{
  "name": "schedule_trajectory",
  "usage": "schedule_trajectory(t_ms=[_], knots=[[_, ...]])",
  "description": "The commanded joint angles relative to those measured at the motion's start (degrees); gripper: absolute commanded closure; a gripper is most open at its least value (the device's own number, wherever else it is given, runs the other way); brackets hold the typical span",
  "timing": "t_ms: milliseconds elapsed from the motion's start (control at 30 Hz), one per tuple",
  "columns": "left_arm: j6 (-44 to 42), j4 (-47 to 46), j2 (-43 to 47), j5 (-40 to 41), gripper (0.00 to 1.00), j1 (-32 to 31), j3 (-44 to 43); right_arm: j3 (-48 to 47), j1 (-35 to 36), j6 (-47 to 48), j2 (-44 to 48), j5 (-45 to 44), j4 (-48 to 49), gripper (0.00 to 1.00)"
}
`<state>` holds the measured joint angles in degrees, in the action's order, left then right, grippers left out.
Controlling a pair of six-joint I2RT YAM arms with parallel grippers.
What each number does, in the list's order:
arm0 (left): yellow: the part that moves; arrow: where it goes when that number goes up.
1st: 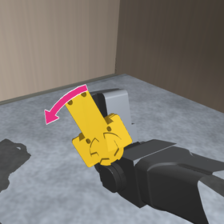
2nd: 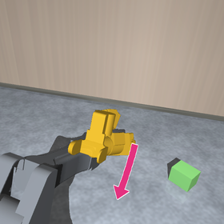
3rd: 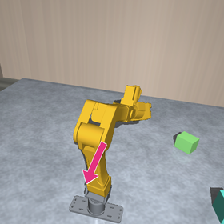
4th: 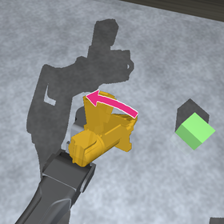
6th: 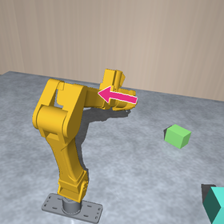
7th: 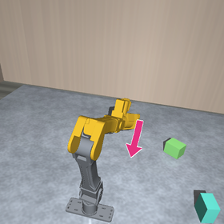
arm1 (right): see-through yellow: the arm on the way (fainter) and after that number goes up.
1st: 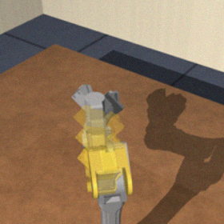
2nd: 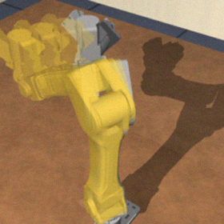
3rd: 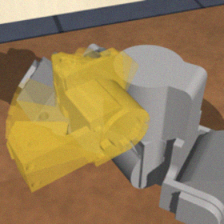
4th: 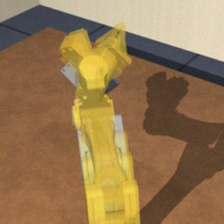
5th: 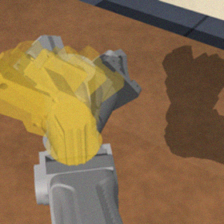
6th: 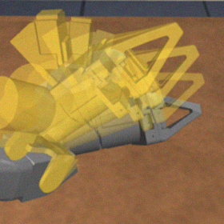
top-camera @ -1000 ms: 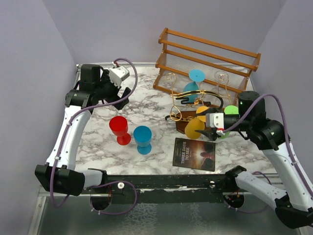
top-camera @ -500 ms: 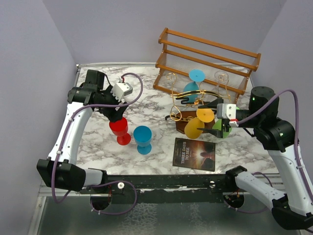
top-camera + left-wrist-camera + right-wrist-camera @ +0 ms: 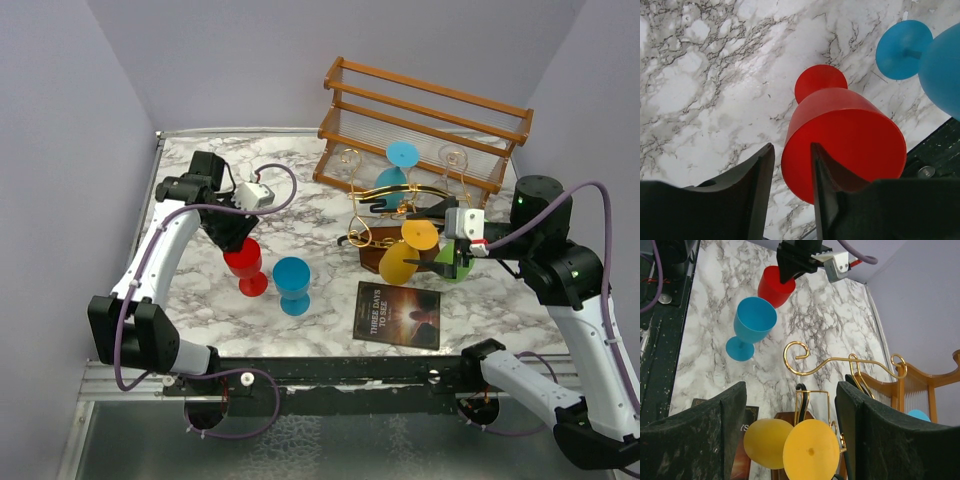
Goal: Place the wine glass upside down on the wine glass rack
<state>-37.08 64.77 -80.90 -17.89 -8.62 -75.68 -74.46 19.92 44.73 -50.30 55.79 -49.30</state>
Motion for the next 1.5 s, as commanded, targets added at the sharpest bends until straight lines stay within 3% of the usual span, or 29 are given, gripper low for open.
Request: schedule_trajectory(t_ms=[0,200,433,567,700,900,1233,1467], knots=[[-0.68,-1.55,-0.96,-0.96,0.69,0.27,0.91,0.67,-0.76,-4.15,-0.39,-2.67,3.90,0.28],[-2.21,-0.20,-1.23,-0.93,0.91,0.27,-1.23,-0.36,-1.92,-12.02,-2.02,-12.15,9.27,0.26],[-3.80,2.01,-0.60,4.56,1.00,0.11,-9.07,-3.16,-3.92,-23.61,-5.83,-32.29,15.89,0.17],[-2.31,1.36,-0.31,5.97,1.00,-0.32,-15.67,-4.94,-3.93,-25.74,-8.12,-37.64,17.61,0.10],[2.48,-3.16,0.49,4.66,1.00,-0.62,-22.26,-5.66,-3.93,-23.79,-9.43,-38.15,21.04,0.08],[17.21,-15.93,3.44,-3.22,1.00,-0.61,-27.48,-9.05,-3.93,-27.90,-12.69,-34.28,23.28,0.05],[47.35,-42.21,8.34,-19.12,1.00,-0.69,-22.64,-14.25,-3.93,-39.35,-17.39,-25.23,27.24,0.17],[57.74,-52.24,8.72,-21.08,1.00,-1.29,-18.47,-16.75,-3.65,-48.15,-21.27,-17.84,27.84,0.22]])
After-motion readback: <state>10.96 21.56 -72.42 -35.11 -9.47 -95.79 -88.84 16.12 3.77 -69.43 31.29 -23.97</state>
